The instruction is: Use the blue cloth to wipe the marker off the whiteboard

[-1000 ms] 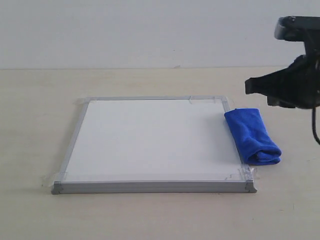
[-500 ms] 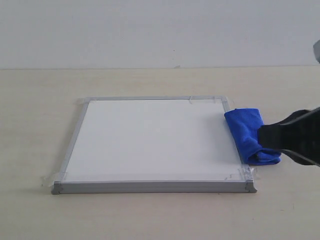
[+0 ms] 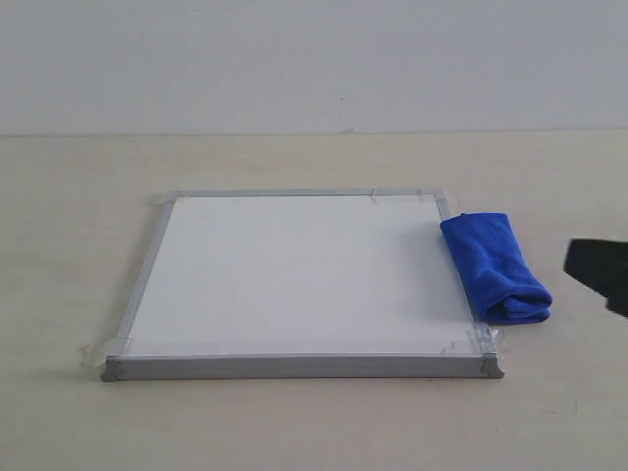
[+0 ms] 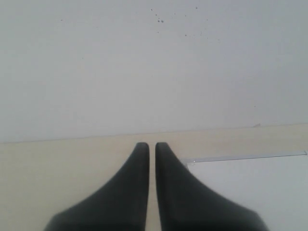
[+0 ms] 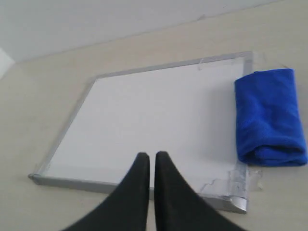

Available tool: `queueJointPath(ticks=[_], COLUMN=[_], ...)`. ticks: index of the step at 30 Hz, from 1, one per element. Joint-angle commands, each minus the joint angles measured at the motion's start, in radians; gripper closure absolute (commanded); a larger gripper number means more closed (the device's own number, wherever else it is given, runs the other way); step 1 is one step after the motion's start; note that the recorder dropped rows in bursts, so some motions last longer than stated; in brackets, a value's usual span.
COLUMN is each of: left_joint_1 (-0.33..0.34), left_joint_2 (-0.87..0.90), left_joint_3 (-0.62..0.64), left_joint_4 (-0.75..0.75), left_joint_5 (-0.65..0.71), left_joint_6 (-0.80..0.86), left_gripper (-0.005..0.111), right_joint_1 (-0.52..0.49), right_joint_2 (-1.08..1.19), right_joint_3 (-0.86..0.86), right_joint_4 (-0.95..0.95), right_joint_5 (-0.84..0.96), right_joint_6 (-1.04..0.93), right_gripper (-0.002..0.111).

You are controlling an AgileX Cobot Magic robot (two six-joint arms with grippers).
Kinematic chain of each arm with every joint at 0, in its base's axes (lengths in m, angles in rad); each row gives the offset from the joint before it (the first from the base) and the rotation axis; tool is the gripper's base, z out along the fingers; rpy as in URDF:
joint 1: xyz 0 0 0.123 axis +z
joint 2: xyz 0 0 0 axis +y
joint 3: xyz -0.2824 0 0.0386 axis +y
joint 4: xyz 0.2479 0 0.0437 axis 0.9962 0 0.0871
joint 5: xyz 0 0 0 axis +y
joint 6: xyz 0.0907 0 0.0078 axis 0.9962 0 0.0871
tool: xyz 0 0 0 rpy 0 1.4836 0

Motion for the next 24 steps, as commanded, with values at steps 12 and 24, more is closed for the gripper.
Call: queueJointPath(ticks=[12,24], left_joint_1=[-0.002,-0.002], left_joint_2=[0.003,0.003], left_joint_3=[-0.003,-0.003], left_joint_4=[-0.006,-0.006], left_joint_5=[-0.001,-0.001], left_joint_6=[-0.006,-0.006], left_gripper=[0.102,0.102], right_joint_1=[-0.199,-0.199], right_joint_2=[-0.567,-0.567], right_joint_3=[0.331,0.331], right_joint_4=[-0.018,-0.03], right_joint_5=[0.027,0.086], right_joint_6=[-0.093,-0.248], right_gripper=[0.108,0.108])
